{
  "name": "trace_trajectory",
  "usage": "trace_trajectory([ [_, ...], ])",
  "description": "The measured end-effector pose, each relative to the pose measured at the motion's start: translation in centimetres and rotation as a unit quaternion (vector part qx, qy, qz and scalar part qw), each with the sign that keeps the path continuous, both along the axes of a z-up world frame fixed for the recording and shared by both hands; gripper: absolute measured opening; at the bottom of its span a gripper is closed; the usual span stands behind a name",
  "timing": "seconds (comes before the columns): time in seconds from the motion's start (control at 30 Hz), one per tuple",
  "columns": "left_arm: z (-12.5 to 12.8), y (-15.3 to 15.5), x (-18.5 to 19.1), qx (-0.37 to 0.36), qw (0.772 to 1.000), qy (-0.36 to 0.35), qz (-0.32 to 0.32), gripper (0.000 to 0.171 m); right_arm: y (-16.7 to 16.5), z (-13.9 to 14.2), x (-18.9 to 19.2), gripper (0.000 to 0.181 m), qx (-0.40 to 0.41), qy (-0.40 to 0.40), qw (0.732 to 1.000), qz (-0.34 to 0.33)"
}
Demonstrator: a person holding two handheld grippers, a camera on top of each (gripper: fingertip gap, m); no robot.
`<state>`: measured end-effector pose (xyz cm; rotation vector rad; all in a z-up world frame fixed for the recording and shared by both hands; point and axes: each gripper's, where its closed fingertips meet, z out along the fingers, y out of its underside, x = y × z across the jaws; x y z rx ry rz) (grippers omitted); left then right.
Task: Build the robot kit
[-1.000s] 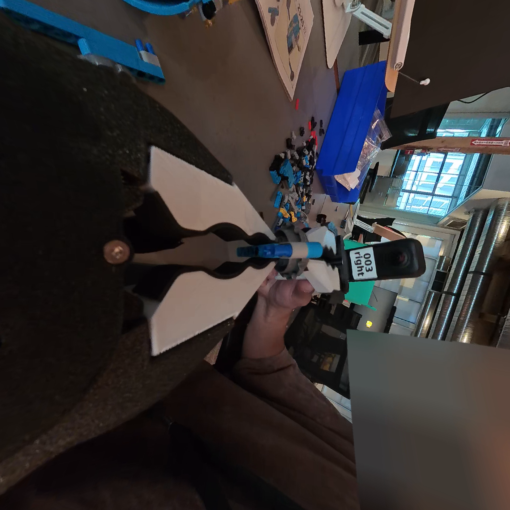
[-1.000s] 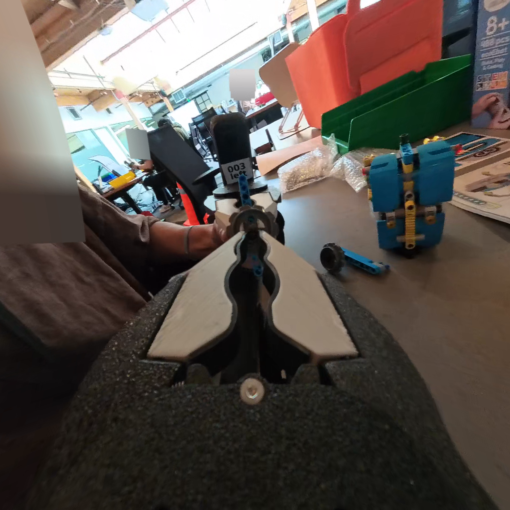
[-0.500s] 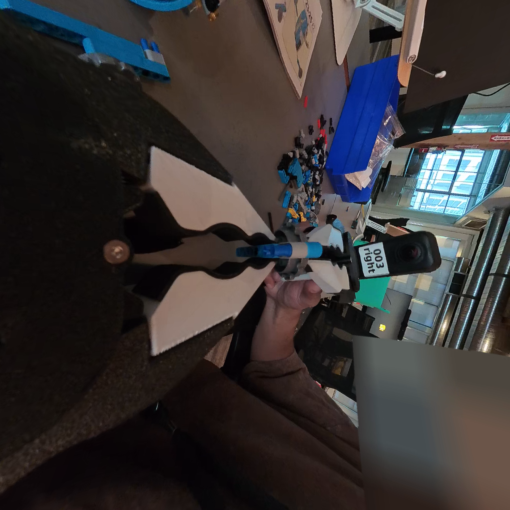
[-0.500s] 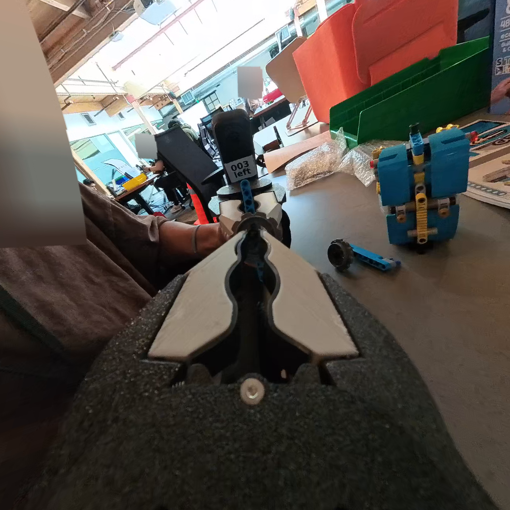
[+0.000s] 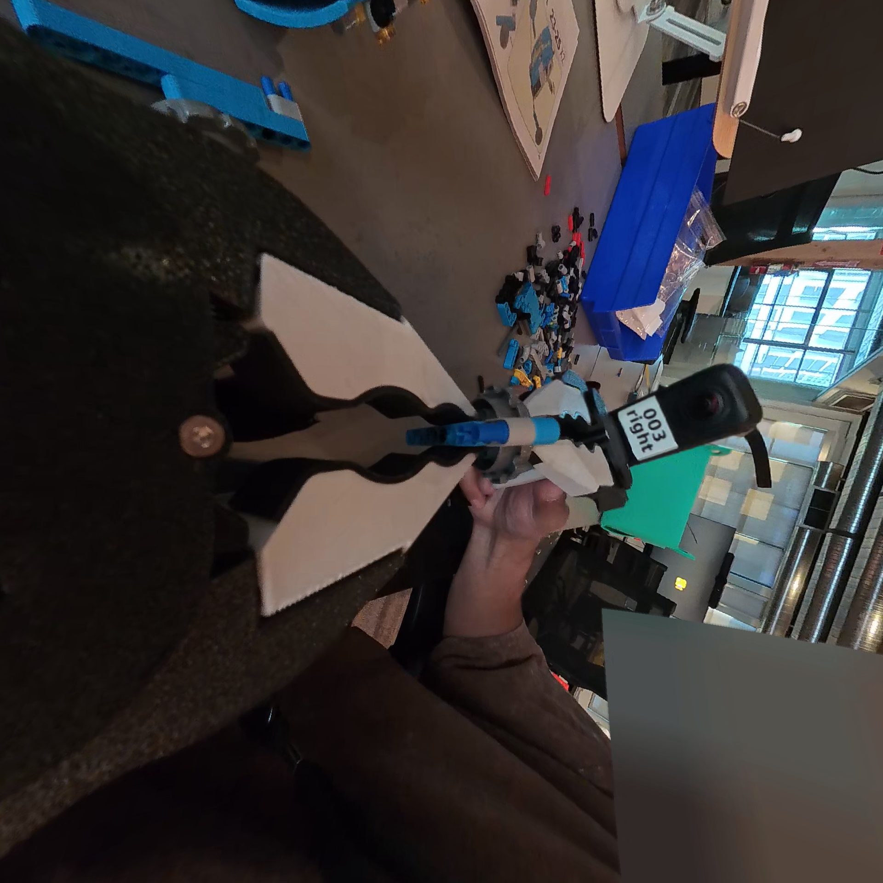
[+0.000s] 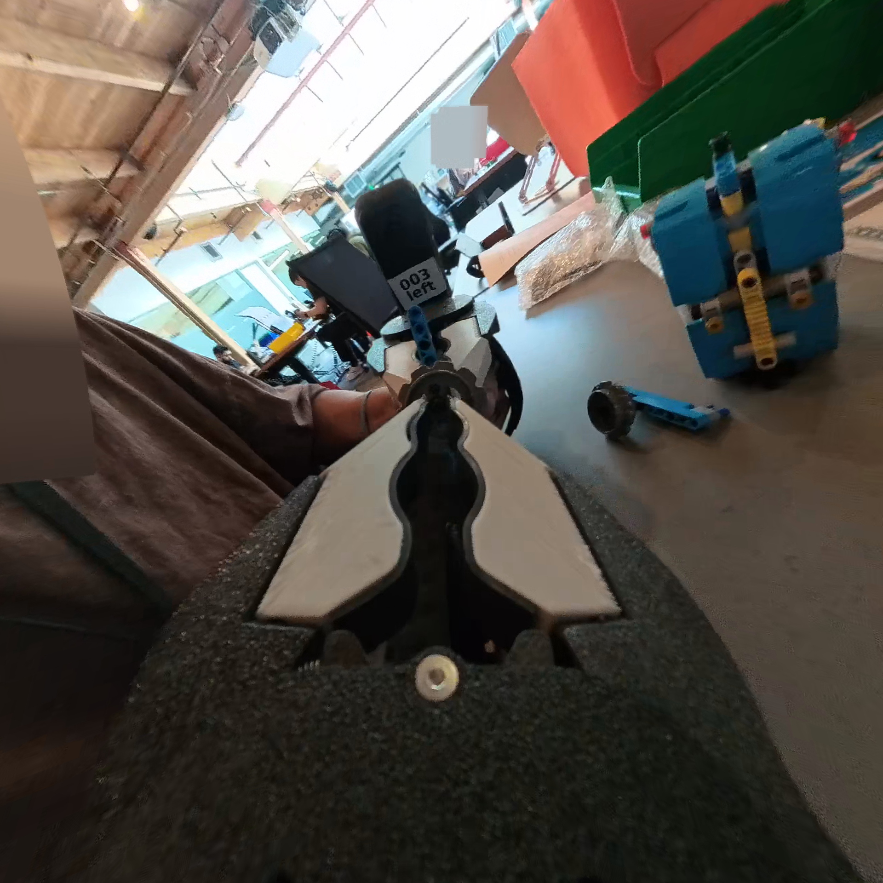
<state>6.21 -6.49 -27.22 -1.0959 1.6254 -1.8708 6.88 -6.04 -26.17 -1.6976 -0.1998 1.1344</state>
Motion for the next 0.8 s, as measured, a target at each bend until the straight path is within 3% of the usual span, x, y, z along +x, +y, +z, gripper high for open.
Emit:
trace_trajectory([
  [0.33,-0.9,-0.1,0.3,0.022,0.999,0.023,0.007,0.005,-0.2,-1.2,0.3,0.007,-0.022,-0.035,0.999,-0.001],
  [0.5,-0.5,-0.1,0.1,0.018,1.000,0.009,0.007,0.005,-0.2,-0.6,0.0,0.007,-0.025,0.034,0.999,0.016],
  [0.8,-1.1,-0.3,0.3,0.064,0.998,0.008,0.026,0.005,-0.6,-1.2,0.0,0.007,-0.064,0.070,0.994,0.045],
])
